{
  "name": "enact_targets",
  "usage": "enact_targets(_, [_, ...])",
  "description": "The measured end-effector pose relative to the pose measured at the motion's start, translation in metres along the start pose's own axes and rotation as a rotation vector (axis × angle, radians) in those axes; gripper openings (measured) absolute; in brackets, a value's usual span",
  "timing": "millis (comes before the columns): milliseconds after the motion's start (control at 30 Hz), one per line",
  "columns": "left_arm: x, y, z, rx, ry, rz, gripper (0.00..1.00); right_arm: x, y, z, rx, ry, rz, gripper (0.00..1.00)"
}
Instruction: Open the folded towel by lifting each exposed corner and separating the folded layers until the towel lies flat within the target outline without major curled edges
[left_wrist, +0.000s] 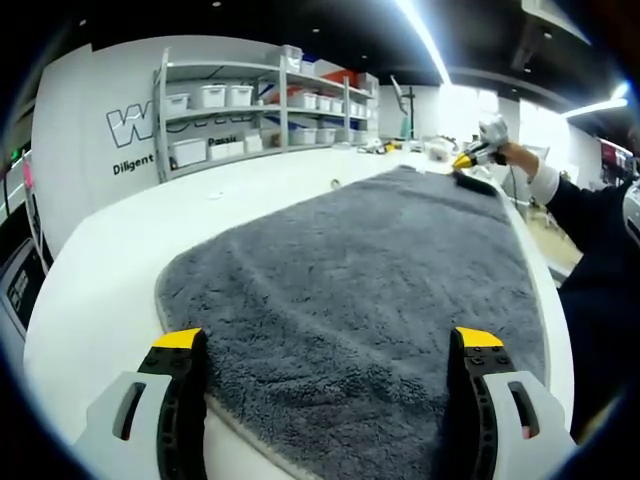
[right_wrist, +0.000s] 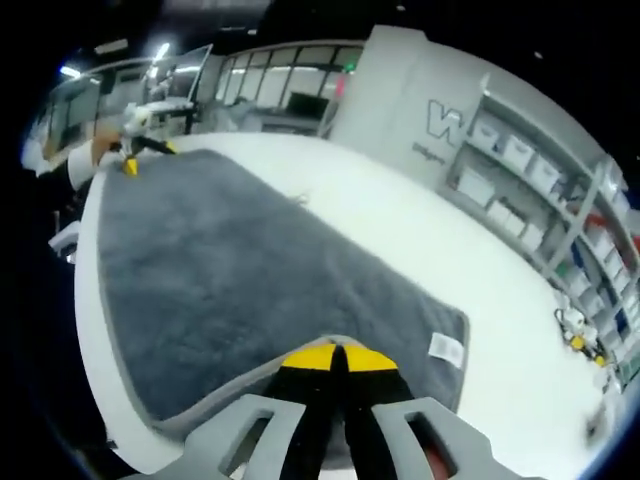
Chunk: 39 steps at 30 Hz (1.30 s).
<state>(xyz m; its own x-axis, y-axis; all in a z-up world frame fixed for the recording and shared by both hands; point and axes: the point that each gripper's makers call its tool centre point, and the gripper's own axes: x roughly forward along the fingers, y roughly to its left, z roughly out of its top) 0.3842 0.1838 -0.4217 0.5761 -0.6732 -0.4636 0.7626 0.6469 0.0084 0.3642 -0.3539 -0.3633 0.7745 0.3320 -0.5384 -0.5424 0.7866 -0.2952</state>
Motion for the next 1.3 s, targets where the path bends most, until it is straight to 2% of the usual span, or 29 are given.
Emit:
enact_targets(500, [0.0, 0.001, 0.0, 0.0, 0.008, 0.0, 0.99, -0.048, -0.011, -0.005, 0.155, -0.143, -0.072, 0.0])
enact_targets(967, [0.001, 0.001, 0.001, 0.002, 0.021, 0.0, 0.99, -0.09, -0.023, -0.036, 0.208, -0.142, -0.146, 0.0])
enact_targets(1300, [0.001, 0.003, 0.001, 0.002, 0.023, 0.002, 0.99, -0.104, -0.024, -0.059, 0.258, -0.157, -0.172, 0.0])
